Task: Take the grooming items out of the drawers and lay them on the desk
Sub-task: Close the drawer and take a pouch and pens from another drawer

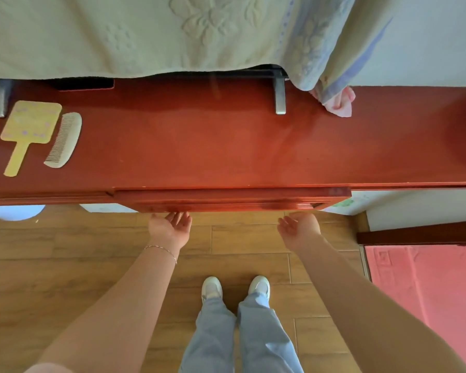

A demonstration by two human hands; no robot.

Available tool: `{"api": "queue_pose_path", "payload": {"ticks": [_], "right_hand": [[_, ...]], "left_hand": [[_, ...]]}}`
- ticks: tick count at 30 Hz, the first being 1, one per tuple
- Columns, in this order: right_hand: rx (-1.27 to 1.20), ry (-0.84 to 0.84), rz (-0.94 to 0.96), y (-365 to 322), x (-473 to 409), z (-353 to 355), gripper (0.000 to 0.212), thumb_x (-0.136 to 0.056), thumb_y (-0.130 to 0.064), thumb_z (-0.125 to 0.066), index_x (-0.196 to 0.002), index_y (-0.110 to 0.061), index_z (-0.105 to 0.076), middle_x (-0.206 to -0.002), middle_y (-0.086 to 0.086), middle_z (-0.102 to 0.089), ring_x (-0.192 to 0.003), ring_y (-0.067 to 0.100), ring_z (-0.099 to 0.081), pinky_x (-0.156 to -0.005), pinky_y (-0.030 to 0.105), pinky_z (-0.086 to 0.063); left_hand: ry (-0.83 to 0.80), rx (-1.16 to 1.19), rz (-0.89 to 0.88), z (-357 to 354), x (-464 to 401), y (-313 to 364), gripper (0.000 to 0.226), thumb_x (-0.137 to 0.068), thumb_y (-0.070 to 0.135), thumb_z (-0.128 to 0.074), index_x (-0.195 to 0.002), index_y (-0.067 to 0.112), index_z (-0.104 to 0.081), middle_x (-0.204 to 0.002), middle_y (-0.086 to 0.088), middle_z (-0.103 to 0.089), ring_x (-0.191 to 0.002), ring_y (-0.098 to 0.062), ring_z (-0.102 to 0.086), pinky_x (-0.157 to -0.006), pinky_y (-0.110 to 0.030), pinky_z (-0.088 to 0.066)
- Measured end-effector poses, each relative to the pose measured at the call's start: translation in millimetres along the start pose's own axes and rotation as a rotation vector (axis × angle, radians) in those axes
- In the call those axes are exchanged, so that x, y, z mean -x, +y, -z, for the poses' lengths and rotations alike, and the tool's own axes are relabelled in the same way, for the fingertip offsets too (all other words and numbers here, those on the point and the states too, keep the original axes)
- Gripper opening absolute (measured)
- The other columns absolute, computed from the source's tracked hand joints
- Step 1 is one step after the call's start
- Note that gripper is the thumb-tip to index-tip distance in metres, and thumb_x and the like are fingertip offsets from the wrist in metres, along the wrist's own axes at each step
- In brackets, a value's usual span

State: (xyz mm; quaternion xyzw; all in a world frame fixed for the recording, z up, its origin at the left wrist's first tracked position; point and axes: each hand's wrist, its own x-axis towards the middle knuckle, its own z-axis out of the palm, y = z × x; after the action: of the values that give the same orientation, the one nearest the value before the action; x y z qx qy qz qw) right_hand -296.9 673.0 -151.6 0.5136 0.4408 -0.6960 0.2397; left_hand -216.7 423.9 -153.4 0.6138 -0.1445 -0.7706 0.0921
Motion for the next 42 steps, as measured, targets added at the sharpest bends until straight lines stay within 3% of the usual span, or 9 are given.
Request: {"api": "queue_pose_path", "payload": {"ticks": [6, 9, 14, 20, 27, 32, 36, 39, 42], "right_hand": [[-0.064, -0.064, -0.051, -7.9, -4.8, -10.8, 0.018, -0.089, -0.002, -0.037, -0.08, -0.006, -0.052, -0.087, 0.012, -0.054, -0.079, 0.021, -0.056, -0.099, 0.034, -0.041], [-0.072, -0.072, -0.073, -9.5, -10.8, -12.3, 0.012, -0.089, -0.003, -0.041, -0.084, -0.005, -0.052, -0.097, 0.013, -0.05, -0.094, 0.026, -0.054, -0.101, 0.036, -0.041], [-0.136, -0.082, -0.065, -7.8, -15.1, -14.7, 0.014, -0.088, 0.001, -0.04, -0.081, -0.003, -0.052, -0.101, 0.018, -0.052, -0.094, 0.026, -0.055, -0.103, 0.037, -0.041], [-0.115, -0.097, -0.058, 2.7, -24.2, -1.4, 0.021, -0.089, 0.005, -0.035, -0.078, -0.002, -0.052, -0.083, 0.013, -0.053, -0.077, 0.021, -0.054, -0.099, 0.033, -0.041], [-0.098, -0.117, -0.079, 20.0, -24.3, 26.8, 0.026, -0.088, 0.011, -0.03, -0.079, 0.001, -0.052, -0.08, 0.014, -0.057, -0.077, 0.021, -0.056, -0.091, 0.032, -0.045], [-0.107, -0.105, -0.117, 40.8, -20.5, 54.1, 0.028, -0.089, 0.012, -0.03, -0.078, 0.001, -0.054, -0.054, 0.011, -0.067, -0.081, 0.021, -0.058, -0.086, 0.032, -0.048], [-0.115, -0.095, -0.127, 52.8, -13.7, 72.9, 0.028, -0.087, 0.014, -0.03, -0.08, 0.002, -0.055, -0.07, 0.013, -0.065, -0.083, 0.022, -0.058, -0.095, 0.032, -0.045], [-0.103, -0.092, -0.139, 61.1, -5.9, 87.1, 0.029, -0.087, 0.014, -0.03, -0.079, 0.003, -0.055, -0.061, 0.013, -0.067, -0.083, 0.023, -0.058, -0.084, 0.032, -0.048], [-0.084, -0.067, -0.119, 67.7, -0.4, 98.0, 0.03, -0.084, 0.015, -0.029, -0.076, 0.002, -0.054, -0.071, 0.014, -0.062, -0.081, 0.024, -0.057, -0.077, 0.029, -0.048]], "left_hand": [[-0.063, 0.004, 0.051, -5.5, -3.9, 0.0, 0.061, -0.099, 0.041, -0.019, -0.144, 0.0, -0.017, -0.15, -0.019, -0.023, -0.138, -0.032, -0.024, -0.114, -0.043, -0.02], [-0.074, 0.031, 0.036, -11.7, -2.1, -2.9, 0.057, -0.099, 0.038, -0.019, -0.141, -0.001, -0.024, -0.148, -0.017, -0.029, -0.137, -0.03, -0.027, -0.114, -0.043, -0.022], [-0.075, 0.053, 0.08, -3.7, -6.7, -2.0, 0.064, -0.097, 0.044, -0.022, -0.139, -0.004, -0.026, -0.143, -0.021, -0.035, -0.132, -0.033, -0.036, -0.112, -0.043, -0.026], [-0.068, 0.036, 0.104, 11.7, -4.9, -8.0, 0.064, -0.098, 0.043, -0.015, -0.141, -0.004, -0.024, -0.147, -0.022, -0.031, -0.134, -0.033, -0.034, -0.113, -0.041, -0.024], [-0.045, 0.046, 0.113, 37.8, 6.7, -20.1, 0.062, -0.099, 0.041, -0.015, -0.14, -0.003, -0.026, -0.145, -0.021, -0.033, -0.133, -0.032, -0.035, -0.112, -0.04, -0.026], [-0.011, 0.048, 0.117, 62.6, 14.7, -32.5, 0.061, -0.099, 0.041, -0.014, -0.141, -0.001, -0.025, -0.147, -0.021, -0.03, -0.134, -0.031, -0.033, -0.113, -0.039, -0.024], [0.004, 0.058, 0.128, 85.3, 19.7, -39.3, 0.06, -0.099, 0.04, -0.015, -0.142, -0.001, -0.023, -0.148, -0.02, -0.028, -0.134, -0.032, -0.034, -0.112, -0.04, -0.025], [0.014, 0.062, 0.143, 98.0, 26.1, -43.1, 0.06, -0.099, 0.04, -0.015, -0.142, -0.001, -0.024, -0.148, -0.021, -0.029, -0.135, -0.032, -0.032, -0.113, -0.04, -0.024], [0.037, 0.065, 0.15, 107.9, 32.6, -48.9, 0.059, -0.099, 0.039, -0.016, -0.142, -0.002, -0.024, -0.148, -0.021, -0.029, -0.135, -0.032, -0.031, -0.113, -0.041, -0.024]]}}
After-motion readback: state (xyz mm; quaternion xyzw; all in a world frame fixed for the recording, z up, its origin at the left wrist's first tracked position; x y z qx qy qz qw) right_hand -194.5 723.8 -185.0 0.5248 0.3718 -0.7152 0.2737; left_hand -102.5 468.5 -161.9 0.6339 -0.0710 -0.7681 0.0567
